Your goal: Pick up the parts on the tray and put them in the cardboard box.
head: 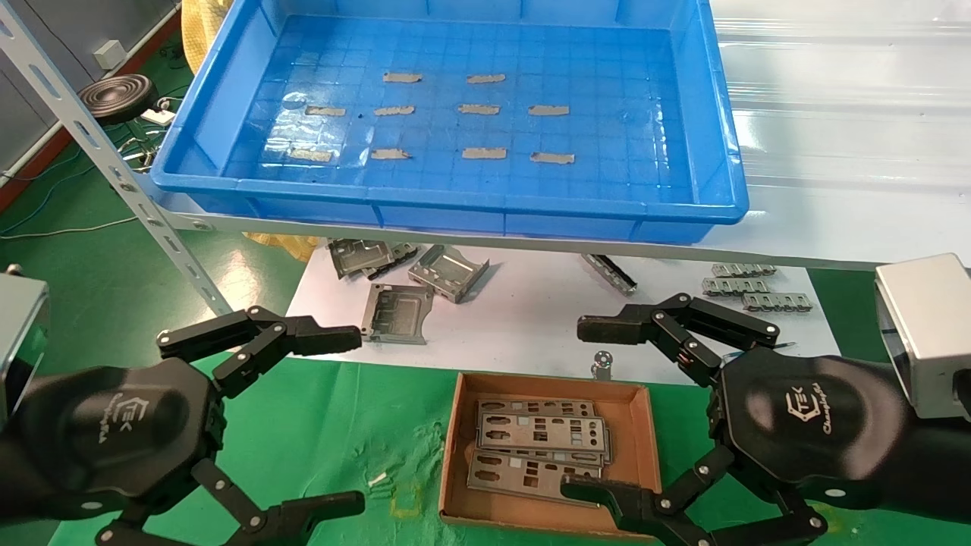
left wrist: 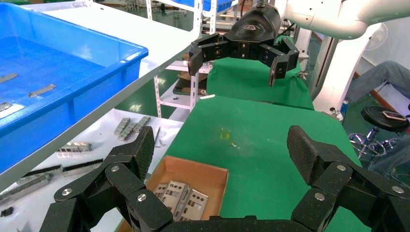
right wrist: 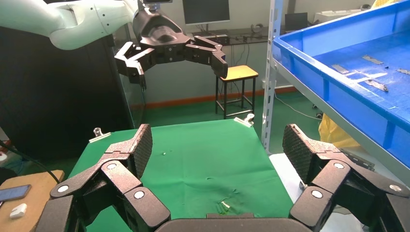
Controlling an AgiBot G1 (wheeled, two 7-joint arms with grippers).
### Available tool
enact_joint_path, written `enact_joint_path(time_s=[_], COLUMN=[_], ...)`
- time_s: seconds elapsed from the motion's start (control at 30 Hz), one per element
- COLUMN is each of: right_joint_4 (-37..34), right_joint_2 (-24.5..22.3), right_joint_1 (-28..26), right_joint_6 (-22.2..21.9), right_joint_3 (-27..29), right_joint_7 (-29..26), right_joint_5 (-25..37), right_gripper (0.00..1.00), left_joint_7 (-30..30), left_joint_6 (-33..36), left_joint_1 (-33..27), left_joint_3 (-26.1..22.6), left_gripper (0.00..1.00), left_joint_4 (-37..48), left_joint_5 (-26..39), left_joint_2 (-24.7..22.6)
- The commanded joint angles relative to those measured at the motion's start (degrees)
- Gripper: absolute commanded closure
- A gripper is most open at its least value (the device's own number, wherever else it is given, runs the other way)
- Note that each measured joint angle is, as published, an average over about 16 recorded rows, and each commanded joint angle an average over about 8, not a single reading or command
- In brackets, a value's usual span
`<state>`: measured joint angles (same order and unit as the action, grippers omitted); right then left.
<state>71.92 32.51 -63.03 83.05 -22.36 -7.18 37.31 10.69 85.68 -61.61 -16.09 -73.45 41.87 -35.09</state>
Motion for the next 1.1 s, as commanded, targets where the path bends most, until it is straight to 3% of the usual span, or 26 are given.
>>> enact_joint_path(time_s=[0.03,1.1], right_joint_4=[0.0,0.0], right_joint_2=[0.0,0.0], right_joint_1=[0.0,0.0], right_joint_6=[0.0,0.0], right_joint_3=[0.0,0.0], right_joint_7=[0.0,0.0], right_joint_5=[0.0,0.0], right_gripper=[0.00,0.00], left_joint_7=[0.0,0.0], left_joint_6=[0.0,0.0], left_joint_1=[0.0,0.0], left_joint_3=[0.0,0.0], left_gripper=[0.00,0.00], left_joint_4=[0.0,0.0], left_joint_5=[0.0,0.0], left_joint_2=[0.0,0.0])
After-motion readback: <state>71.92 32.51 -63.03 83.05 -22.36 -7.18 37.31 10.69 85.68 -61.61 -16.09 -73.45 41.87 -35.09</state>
